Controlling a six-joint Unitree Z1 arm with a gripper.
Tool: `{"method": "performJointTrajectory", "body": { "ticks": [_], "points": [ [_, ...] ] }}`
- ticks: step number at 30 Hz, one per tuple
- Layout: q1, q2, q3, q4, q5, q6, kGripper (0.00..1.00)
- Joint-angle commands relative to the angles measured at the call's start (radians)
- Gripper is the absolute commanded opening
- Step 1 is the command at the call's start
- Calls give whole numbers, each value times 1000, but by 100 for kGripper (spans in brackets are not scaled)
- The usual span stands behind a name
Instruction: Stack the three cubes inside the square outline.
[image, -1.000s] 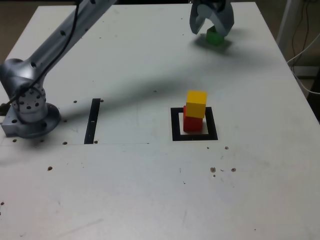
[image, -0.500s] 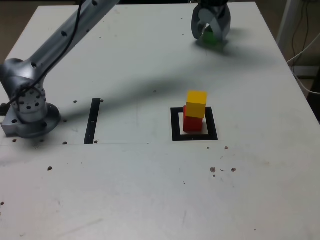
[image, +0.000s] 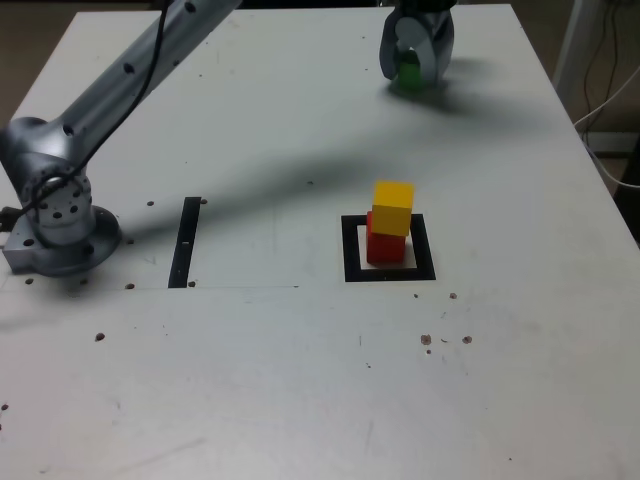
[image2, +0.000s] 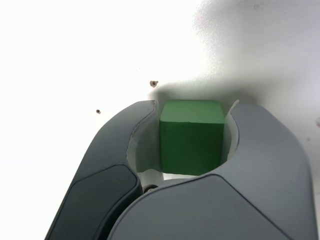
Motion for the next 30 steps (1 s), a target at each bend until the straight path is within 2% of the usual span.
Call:
{"method": "performJointTrajectory", "body": {
  "ticks": [1,6,9,15,21,27,30],
  "points": [
    [-1,-24,-34,27,-11,-3,20],
    [-14,-68,-68,81,-45,-10,20],
    [-48,-137,-30,95,-38,-33,20],
    [-169,-368,168,95,5,-135,20],
    [-280,-551,429,86,-16,-283,21],
    [-396,-677,605,55,-23,-419,21],
    [-438,-728,699,16,-38,-479,21]
  ]
}}
